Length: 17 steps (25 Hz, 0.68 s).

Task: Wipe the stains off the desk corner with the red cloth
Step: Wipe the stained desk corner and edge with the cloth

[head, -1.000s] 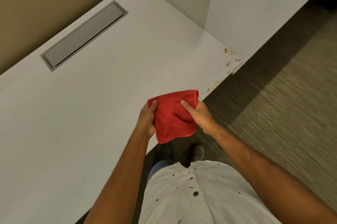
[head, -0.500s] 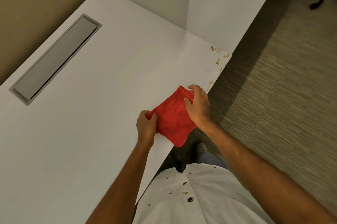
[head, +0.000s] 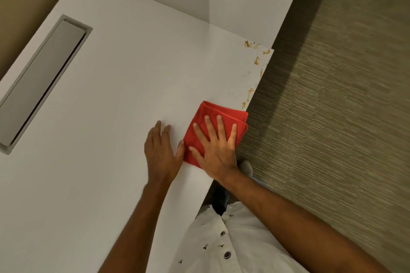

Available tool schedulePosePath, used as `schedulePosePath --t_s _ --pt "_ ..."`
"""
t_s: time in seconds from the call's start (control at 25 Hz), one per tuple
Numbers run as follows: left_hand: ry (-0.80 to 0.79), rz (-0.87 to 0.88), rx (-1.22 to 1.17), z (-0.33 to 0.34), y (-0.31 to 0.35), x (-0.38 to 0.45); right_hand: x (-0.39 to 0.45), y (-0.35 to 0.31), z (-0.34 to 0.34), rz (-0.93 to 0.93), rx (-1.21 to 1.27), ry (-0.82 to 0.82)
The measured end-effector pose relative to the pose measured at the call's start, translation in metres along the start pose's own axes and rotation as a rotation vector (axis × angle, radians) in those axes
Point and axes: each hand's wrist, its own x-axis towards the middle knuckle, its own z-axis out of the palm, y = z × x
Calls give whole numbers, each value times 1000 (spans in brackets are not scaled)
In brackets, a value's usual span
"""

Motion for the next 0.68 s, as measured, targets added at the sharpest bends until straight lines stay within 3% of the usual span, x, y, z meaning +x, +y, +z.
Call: schedulePosePath --t_s 0.36,0.68 --pt "54 16 122 27 -6 8 53 42 -7 83 -4 85" --pt "84 21 139 33 -10 10 -35 19 16 -7 71 82"
